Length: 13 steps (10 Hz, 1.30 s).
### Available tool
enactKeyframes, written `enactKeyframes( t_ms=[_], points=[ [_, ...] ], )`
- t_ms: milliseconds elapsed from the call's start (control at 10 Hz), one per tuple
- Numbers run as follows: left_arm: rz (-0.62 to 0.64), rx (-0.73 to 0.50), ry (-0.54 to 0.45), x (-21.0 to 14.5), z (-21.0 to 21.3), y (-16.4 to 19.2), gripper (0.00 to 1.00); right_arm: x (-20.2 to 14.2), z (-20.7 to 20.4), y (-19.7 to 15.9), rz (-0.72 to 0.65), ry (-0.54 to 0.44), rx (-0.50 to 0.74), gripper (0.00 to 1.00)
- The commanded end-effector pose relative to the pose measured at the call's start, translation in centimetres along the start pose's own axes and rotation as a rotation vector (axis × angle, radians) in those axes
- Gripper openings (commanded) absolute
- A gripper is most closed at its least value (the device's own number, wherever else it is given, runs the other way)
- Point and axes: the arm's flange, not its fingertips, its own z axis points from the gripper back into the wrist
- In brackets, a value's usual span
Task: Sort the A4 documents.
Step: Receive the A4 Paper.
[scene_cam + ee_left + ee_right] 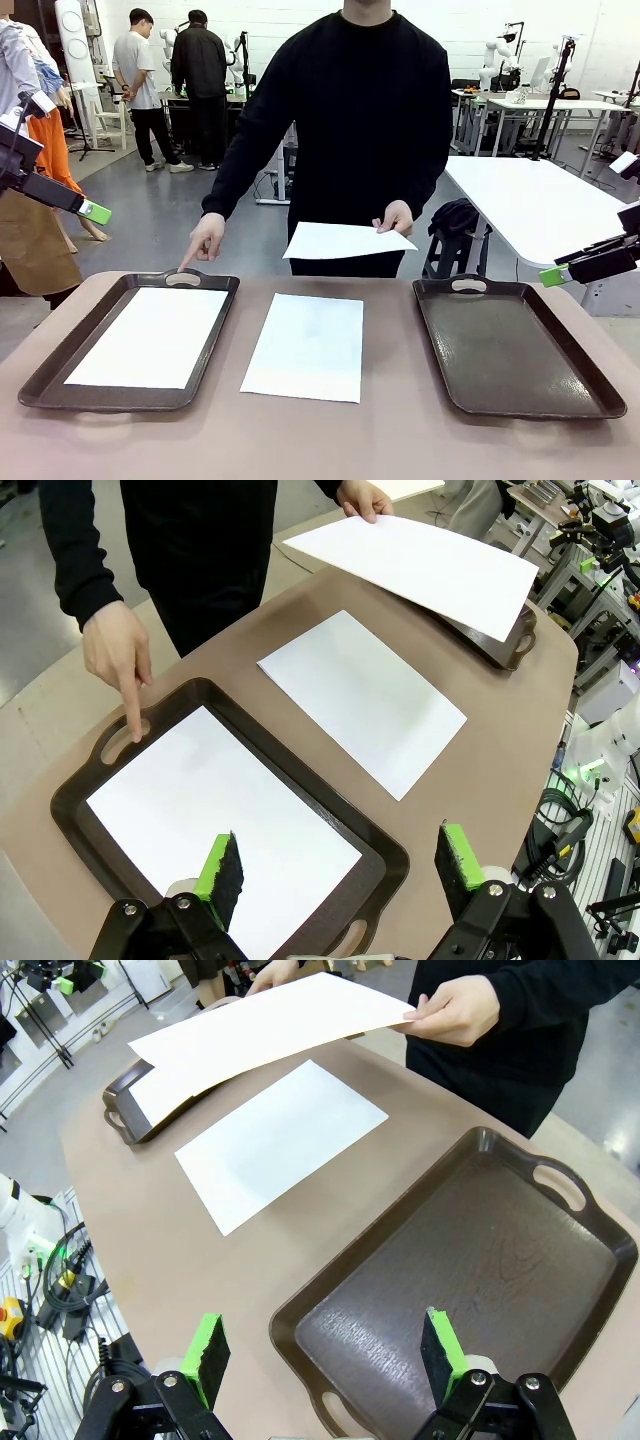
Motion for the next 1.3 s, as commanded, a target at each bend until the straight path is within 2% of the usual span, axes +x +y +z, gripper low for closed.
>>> enactKeyframes(
  t_ms=[0,700,1200],
  points=[
    [-0.015,-0.009,0.000,0.0,0.1,-0.1,1.00,0.1,-0.3,-0.4,0.011,-0.016,0.014,1.00],
    [0.000,0.000,0.000,0.0,0.0,0.0,1.00,0.1,-0.3,-0.4,0.011,-0.016,0.014,1.00],
    [0.423,-0.189,0.061,1.8,-10.3,0.8,1.00,0.1,-0.3,-0.4,0.011,-0.016,0.014,1.00]
  ],
)
